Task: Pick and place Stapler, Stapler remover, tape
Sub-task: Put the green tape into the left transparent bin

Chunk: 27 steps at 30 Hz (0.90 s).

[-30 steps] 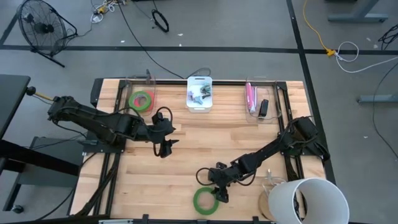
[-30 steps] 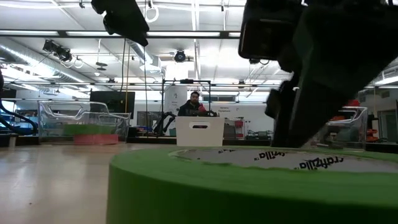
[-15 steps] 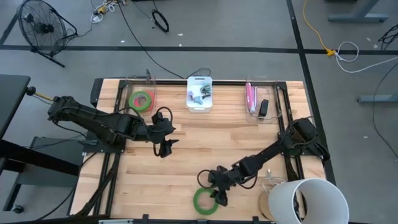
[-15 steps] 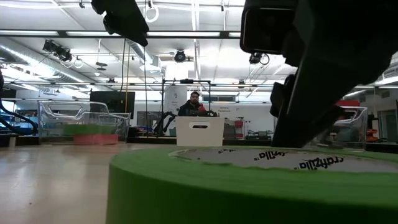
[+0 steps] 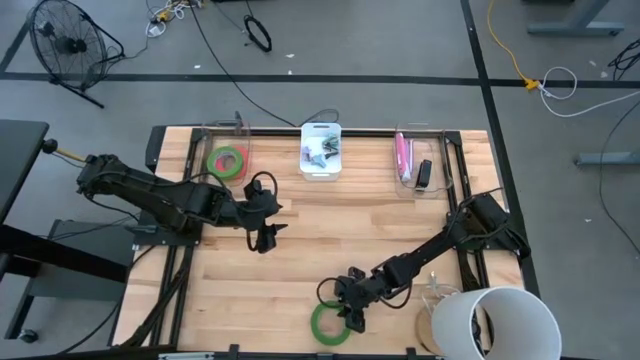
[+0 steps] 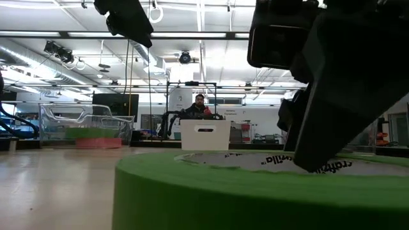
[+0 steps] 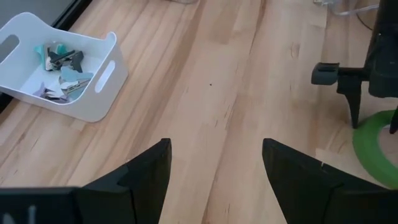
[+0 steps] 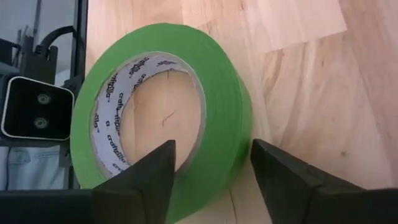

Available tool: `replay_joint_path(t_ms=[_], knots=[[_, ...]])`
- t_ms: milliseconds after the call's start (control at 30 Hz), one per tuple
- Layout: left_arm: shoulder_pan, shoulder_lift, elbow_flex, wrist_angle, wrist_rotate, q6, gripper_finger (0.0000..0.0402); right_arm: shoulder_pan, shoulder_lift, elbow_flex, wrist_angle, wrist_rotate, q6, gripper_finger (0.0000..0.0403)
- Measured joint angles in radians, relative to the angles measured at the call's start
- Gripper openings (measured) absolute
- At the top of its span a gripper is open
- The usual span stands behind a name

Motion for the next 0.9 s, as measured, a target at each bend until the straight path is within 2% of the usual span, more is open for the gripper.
replay_joint_path(t_ms=[100, 267, 500, 700, 900], knots=[[0.0, 0.0, 0.0, 0.0, 0.0, 0.0, 0.0254, -0.002, 0.0, 0.0, -0.002, -0.003, 0.001, 0.017], [0.0, 0.0, 0.0, -0.001, 0.0, 0.0, 0.0254, -0.005, 0.002, 0.001, 0.004, -0.04, -0.012, 0.0054], [0.0, 0.0, 0.0, -0.001, 0.0, 0.0, 0.0254, -0.028, -0.019, 0.061, -0.116, -0.039, -0.093, 0.005], [0.0, 0.0, 0.0, 0.001, 0.001, 0.0, 0.0254, -0.067, -0.065, 0.194, -0.405, 0.095, -0.214, 0.005], [0.0, 0.0, 0.0, 0.035, 0.003, 0.0, 0.0254, -0.128, -0.115, 0.302, -0.573, 0.205, -0.33, 0.005]])
